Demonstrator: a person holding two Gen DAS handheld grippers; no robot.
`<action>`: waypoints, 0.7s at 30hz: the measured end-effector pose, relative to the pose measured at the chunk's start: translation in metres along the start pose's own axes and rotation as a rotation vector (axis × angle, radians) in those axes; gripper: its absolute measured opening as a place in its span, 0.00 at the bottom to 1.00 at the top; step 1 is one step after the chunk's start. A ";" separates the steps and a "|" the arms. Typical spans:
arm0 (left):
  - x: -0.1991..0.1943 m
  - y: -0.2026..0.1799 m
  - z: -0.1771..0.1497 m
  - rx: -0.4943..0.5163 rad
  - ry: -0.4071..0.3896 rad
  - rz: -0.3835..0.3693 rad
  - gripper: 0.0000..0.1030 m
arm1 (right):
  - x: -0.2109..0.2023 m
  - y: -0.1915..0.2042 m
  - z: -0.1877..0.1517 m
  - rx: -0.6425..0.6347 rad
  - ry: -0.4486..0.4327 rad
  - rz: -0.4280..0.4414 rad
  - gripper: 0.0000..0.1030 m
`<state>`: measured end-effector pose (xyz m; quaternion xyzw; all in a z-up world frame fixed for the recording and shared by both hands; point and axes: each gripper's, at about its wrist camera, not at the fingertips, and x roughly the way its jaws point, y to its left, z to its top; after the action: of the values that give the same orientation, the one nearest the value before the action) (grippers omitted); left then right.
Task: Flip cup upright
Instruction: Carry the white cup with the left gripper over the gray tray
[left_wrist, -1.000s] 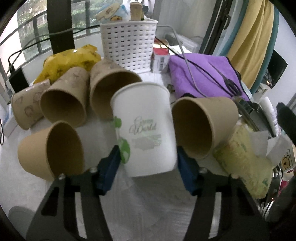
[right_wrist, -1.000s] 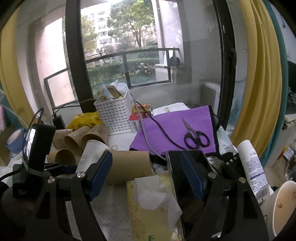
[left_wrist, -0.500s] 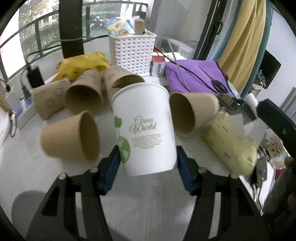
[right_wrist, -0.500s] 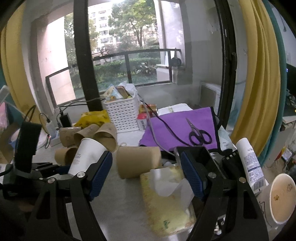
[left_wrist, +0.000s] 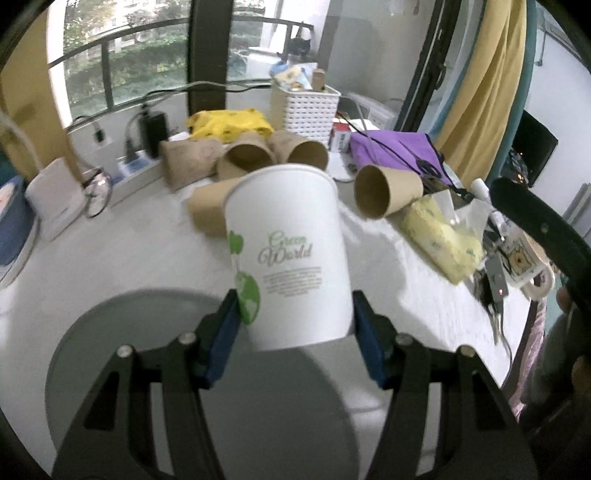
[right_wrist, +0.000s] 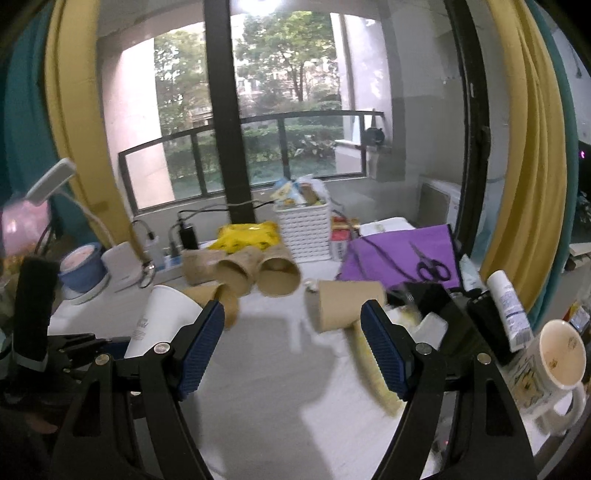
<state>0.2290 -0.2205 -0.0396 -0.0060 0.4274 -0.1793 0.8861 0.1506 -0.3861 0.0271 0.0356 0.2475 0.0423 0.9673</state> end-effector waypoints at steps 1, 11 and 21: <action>-0.007 0.004 -0.007 -0.003 -0.002 0.002 0.58 | -0.003 0.007 -0.002 -0.004 0.002 0.008 0.77; -0.057 0.047 -0.084 -0.029 -0.029 0.063 0.58 | -0.020 0.085 -0.033 -0.057 0.081 0.135 0.77; -0.099 0.078 -0.149 -0.036 -0.131 0.054 0.58 | -0.032 0.158 -0.061 -0.102 0.169 0.279 0.77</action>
<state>0.0837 -0.0946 -0.0718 -0.0221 0.3715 -0.1468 0.9165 0.0828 -0.2296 0.0035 0.0166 0.3182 0.1917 0.9283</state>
